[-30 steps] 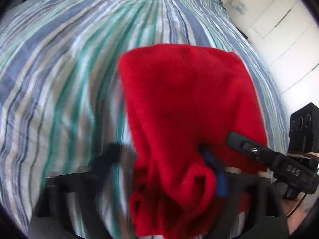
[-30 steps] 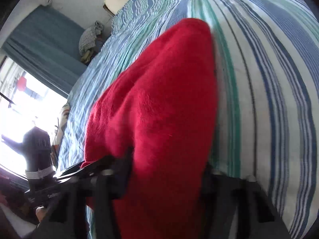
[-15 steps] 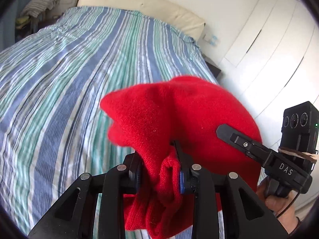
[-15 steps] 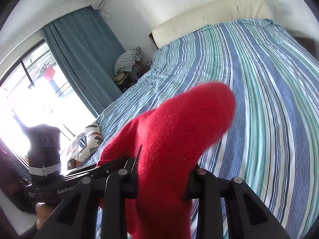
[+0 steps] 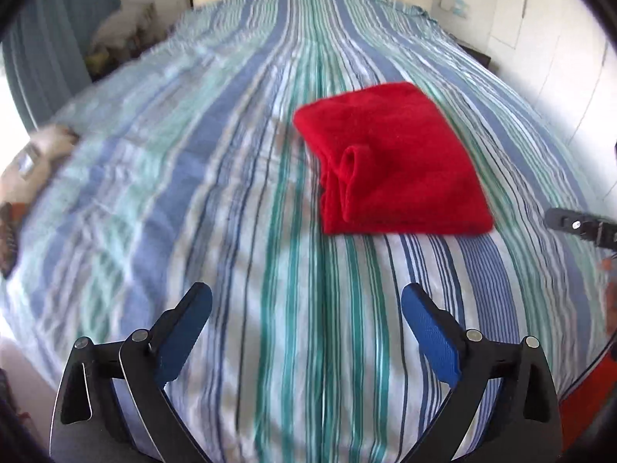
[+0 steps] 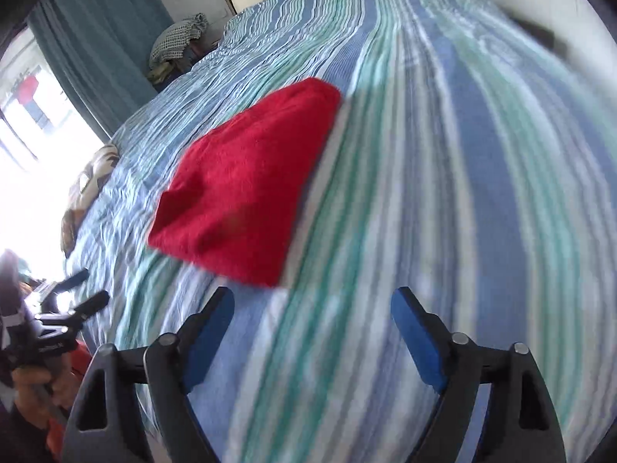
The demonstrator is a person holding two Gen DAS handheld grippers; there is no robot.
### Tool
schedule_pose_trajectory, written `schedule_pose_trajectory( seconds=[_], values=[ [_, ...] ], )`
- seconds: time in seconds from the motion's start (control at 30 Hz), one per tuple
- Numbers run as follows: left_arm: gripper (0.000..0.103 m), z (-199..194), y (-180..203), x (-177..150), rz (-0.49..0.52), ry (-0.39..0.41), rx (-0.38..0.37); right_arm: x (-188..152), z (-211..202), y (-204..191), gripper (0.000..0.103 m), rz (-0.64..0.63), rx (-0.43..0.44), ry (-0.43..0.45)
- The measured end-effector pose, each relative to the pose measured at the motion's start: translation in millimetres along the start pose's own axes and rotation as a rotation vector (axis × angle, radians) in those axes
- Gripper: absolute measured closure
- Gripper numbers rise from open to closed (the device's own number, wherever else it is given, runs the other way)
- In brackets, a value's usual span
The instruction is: Fold small clothes
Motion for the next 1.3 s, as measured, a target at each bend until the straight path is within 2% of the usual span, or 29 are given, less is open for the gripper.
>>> schedule_pose_trajectory(
  seconds=[0.13,0.27,0.33,0.43,0.7,0.83,1.0,1.3],
  values=[
    [0.002,-25.4,15.2,11.7,0.063,0.030,0.120,-10.3,-55.2,2.1,0.015,-0.069,-0.102,0.068],
    [0.002,-54.1,22.0,26.2,0.044,0.071,0.216,-16.0,-105.5,-15.9,0.013,-0.130,-0.140,0.139],
    [0.002,-68.2,24.4,28.3,0.018,0.089,0.202,-18.0,-124.3,-29.6,0.012,-0.162,-0.163,0.166],
    [0.002,-87.2,28.6,24.1,-0.029,0.086,0.134,-23.3,-143.8,-46.3,0.009,-0.172,-0.156,0.170],
    [0.002,-122.5,34.1,-4.3,-0.050,0.007,0.089,-48.1,-179.5,-80.1,0.001,-0.170,-0.150,0.168],
    [0.002,-130.3,31.6,-14.0,-0.093,-0.029,0.054,-57.7,-193.0,-97.1,0.001,-0.190,-0.128,0.152],
    [0.002,-138.9,38.6,-14.5,-0.071,-0.036,0.073,-62.3,-201.4,-101.0,0.001,-0.202,-0.129,0.130],
    [0.000,-141.1,47.8,-10.1,-0.048,-0.026,0.064,-62.0,-200.7,-86.9,0.001,-0.147,-0.154,0.103]
  ],
)
Point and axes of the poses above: each gripper's, at about its wrist camera, not at the fingertips, and z roughly the way its jaws point, y to its right, x to its top, the point moved 8 cm from there along z, roughly the way its jaws point, and after that the axes turned 7 degrees about -x, right-handed, at the moved point
